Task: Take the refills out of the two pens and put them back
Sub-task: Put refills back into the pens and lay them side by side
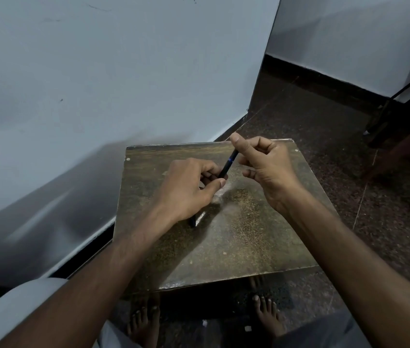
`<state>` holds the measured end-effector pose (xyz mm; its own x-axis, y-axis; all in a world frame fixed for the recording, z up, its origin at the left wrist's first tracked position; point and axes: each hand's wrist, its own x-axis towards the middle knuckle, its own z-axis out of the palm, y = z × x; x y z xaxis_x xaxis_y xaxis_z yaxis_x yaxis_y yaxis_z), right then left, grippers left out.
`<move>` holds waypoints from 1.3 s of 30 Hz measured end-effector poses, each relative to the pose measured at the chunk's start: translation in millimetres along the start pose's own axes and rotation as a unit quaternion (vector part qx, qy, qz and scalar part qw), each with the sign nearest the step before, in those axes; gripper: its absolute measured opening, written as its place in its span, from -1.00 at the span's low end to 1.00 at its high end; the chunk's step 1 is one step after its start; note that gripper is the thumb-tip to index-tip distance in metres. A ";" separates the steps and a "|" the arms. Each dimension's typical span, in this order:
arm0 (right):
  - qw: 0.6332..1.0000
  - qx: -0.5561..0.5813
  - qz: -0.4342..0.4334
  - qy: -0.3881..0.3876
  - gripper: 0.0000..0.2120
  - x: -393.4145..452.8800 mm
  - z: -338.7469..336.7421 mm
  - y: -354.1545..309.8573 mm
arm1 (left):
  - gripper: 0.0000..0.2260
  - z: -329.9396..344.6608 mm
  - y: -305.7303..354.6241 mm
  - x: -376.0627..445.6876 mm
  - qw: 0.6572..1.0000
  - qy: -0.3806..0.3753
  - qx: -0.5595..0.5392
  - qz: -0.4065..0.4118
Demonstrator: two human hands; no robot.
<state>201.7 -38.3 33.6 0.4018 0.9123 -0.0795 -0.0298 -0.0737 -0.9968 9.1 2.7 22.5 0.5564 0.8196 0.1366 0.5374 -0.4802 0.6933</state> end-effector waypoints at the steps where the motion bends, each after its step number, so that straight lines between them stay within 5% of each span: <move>1: 1.000 0.008 0.006 -0.010 -0.73 0.2 -0.1 0.1 | -0.89 -0.1 -0.2 0.2 1.000 0.001 -0.004 0.000; 11: 0.999 -0.009 -0.018 -0.033 -0.88 0.2 -1.3 -0.8 | -0.91 -3.1 -0.3 -1.0 1.000 0.003 -0.024 -0.010; 15: 0.997 -0.009 -0.022 -0.079 -0.78 -1.0 -1.7 -2.3 | -0.89 -4.7 -0.1 0.3 1.000 0.000 -0.027 -0.014; 22: 0.998 -0.029 -0.046 -0.018 -0.81 0.3 -1.5 -1.8 | -0.90 -3.1 2.0 -1.8 0.999 -0.017 -0.029 -0.009; 27: 0.996 -0.026 -0.028 -0.084 -0.78 -0.5 -4.8 -5.7 | -0.90 -4.4 1.7 0.0 0.999 -0.019 -0.035 -0.025; 30: 0.997 -0.031 -0.053 -0.049 -0.90 -0.3 -4.4 -5.3 | -0.92 -4.9 1.6 -1.3 0.999 -0.020 -0.040 -0.023; 33: 0.999 -0.019 -0.046 -0.019 -0.82 2.1 -3.5 -1.8 | -0.89 -3.5 3.5 -2.1 0.999 -0.027 -0.042 -0.018; 39: 0.994 -0.033 -0.008 -0.105 -0.80 -0.5 -4.4 -3.5 | -0.91 -4.4 2.6 -0.2 0.999 -0.022 -0.038 -0.024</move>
<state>205.6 -40.3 37.1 0.2024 0.9768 -0.0702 0.0380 -0.0795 -0.9961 7.6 2.7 27.4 0.5600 0.8254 0.0717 0.5149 -0.4145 0.7504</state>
